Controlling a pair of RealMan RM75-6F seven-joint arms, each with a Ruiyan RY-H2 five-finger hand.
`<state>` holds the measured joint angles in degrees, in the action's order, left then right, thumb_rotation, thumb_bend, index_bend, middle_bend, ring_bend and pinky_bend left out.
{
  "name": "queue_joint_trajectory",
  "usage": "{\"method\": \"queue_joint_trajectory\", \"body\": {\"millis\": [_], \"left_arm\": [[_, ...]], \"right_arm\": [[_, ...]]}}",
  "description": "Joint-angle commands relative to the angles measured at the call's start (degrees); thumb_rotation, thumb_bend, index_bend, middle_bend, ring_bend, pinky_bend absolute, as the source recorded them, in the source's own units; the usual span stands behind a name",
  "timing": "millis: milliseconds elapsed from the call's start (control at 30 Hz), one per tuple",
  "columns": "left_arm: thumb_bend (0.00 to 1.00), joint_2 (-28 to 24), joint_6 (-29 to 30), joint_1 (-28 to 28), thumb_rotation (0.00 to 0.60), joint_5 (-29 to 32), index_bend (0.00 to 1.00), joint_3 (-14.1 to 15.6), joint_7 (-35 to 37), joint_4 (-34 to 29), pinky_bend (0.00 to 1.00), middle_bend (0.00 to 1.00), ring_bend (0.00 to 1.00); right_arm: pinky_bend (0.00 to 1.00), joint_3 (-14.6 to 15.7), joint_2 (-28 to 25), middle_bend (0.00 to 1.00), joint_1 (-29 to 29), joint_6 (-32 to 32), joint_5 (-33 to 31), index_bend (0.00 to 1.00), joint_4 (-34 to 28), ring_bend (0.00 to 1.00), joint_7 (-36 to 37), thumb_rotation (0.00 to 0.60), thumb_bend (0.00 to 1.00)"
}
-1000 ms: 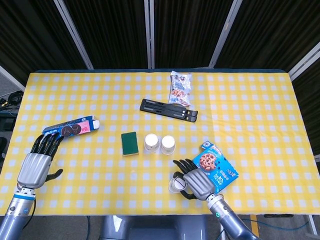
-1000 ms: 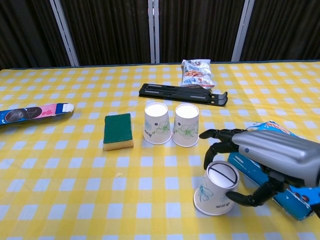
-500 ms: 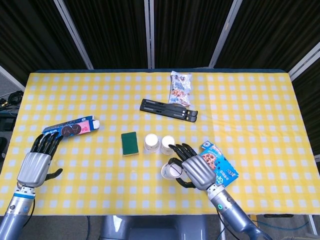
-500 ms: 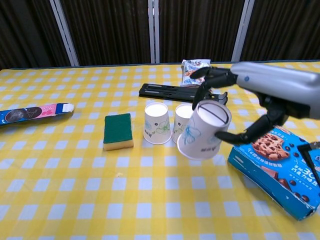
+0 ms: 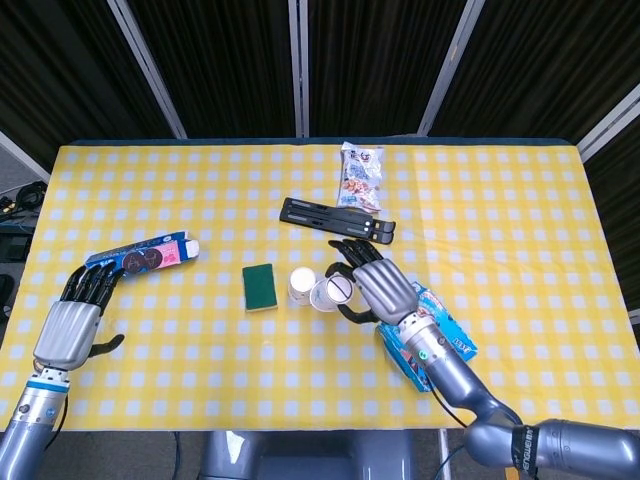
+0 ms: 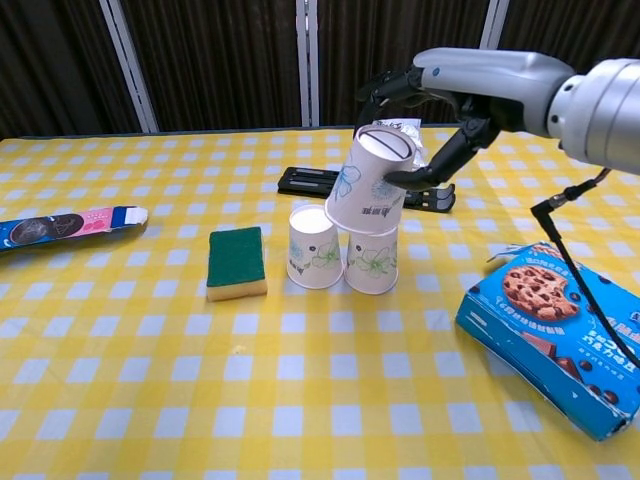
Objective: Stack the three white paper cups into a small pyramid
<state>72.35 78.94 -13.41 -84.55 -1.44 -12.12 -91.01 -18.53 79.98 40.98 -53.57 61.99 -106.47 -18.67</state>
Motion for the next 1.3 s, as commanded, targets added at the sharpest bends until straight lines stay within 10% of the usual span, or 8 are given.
{"method": "queue_joint_trajectory", "body": {"millis": [33,633,933,1167,1300], "left_arm": [[0.15,-0.2,-0.1,0.0,0.600,0.1,0.00,-0.2,0.5,0.1,0.00,0.00,0.00],[0.15,-0.6,-2.3,-0.9,0.600,-0.5,0.00,0.1,4.6,0.9,0.00,0.00,0.00],[0.15,-0.8,-1.6,-0.6,0.600,-1.0,0.00,0.1,5.6,1.0,0.00,0.00,0.00],[0.15,-1.1,-0.7,-0.2,0.600,-1.8,0.00,0.2,5.5,0.6,0.00,0.00,0.00],[0.15,-1.6,0.8,0.6,0.600,-2.2,0.00,0.2,6.1,0.4,0.00,0.00,0.00]], "right_arm": [[0.00,-0.9,2.2,0.06,2.7,1.2,-3.6,0.42,3.4,0.00,-1.4,0.600,0.30],[0.00,0.3,8.4,0.06,8.8,1.7,-9.8,0.41,12.2,0.00,-2.4,0.600,0.29],[0.00,1.2,8.2,0.00,9.3,-1.0,-9.5,0.17,10.1,0.00,-3.8,0.600,0.17],[0.00,2.3,4.6,0.00,7.7,-4.7,-7.2,0.12,5.3,0.00,-5.2,0.600,0.17],[0.00,8.6,-4.3,0.00,-1.5,-13.8,0.7,0.10,0.4,0.00,-3.4,0.600,0.17]]}}
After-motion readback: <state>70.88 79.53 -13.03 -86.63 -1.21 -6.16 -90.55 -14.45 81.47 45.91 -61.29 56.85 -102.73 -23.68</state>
